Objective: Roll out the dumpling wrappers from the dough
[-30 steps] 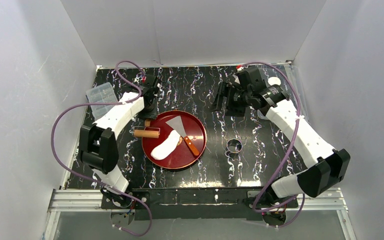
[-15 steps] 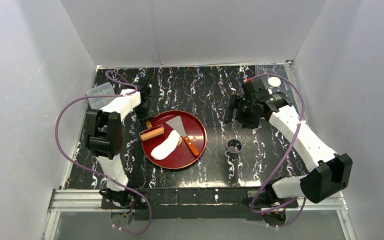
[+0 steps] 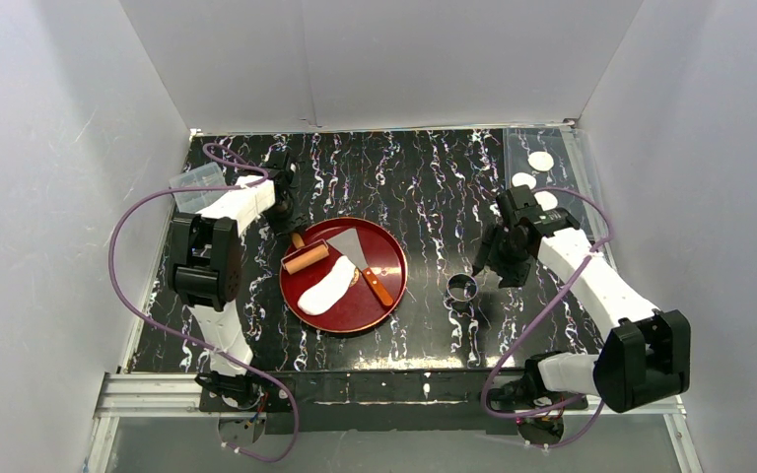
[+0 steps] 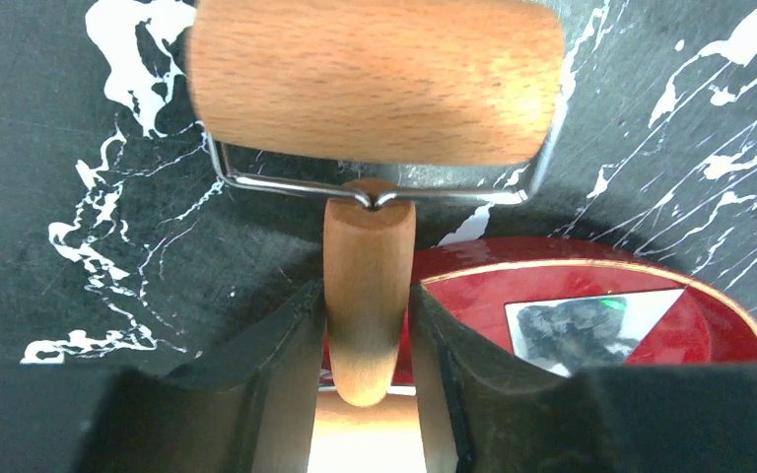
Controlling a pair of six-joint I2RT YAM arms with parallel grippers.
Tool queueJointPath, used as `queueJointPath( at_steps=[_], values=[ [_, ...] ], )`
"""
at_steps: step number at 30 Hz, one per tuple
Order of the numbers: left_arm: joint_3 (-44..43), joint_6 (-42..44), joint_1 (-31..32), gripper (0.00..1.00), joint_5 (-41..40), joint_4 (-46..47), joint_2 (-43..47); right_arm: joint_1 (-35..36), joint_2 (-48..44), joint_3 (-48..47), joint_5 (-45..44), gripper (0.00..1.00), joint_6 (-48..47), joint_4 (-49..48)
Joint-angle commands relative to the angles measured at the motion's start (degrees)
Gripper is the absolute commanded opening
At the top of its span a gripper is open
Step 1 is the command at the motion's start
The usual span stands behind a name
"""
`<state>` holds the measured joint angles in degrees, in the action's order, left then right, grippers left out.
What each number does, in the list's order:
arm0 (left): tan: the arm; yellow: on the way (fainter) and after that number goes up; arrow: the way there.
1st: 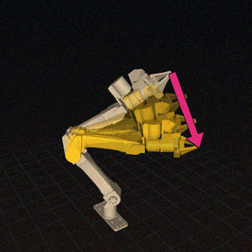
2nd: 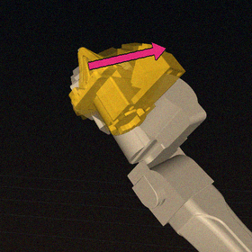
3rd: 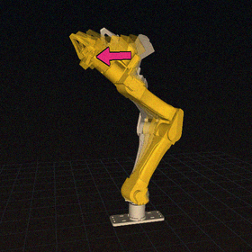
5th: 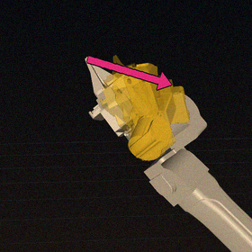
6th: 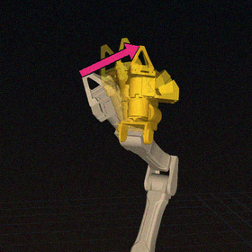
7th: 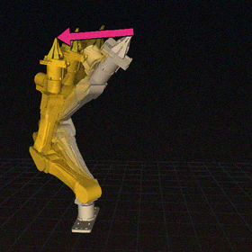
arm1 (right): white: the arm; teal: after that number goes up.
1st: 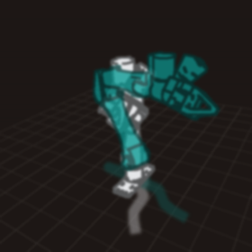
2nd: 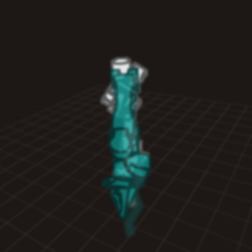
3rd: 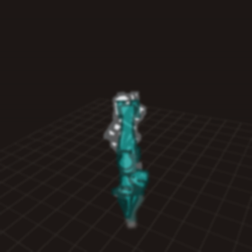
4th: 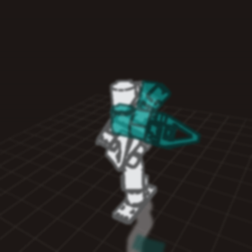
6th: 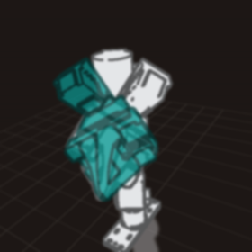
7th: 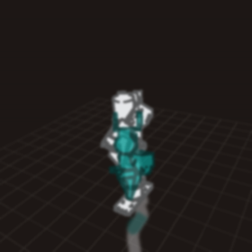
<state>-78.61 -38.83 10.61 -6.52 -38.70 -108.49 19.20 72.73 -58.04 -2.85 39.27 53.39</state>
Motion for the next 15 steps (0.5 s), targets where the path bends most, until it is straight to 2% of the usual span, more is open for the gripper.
queueJointPath(
  at_steps=[1,4,12,15],
  values=[
    [0.5,-1.3,-0.7,0.45,0.8,0.5,0.8,-0.5,0.6,2.6,5.1,0.66,1.1,-5.3],
    [0.0,-1.3,-0.9,0.62,1.3,0.4,1.9,-0.5,2.9,4.2,6.8,0.62,0.6,-8.2],
    [-3.5,1.3,-0.9,0.65,1.1,-3.2,7.1,-0.3,11.2,4.0,4.7,0.54,-1.4,-10.4],
    [-3.9,4.5,-0.9,0.65,0.4,-3.6,10.6,0.2,12.4,4.0,5.3,0.47,-1.9,-11.9]
  ],
)
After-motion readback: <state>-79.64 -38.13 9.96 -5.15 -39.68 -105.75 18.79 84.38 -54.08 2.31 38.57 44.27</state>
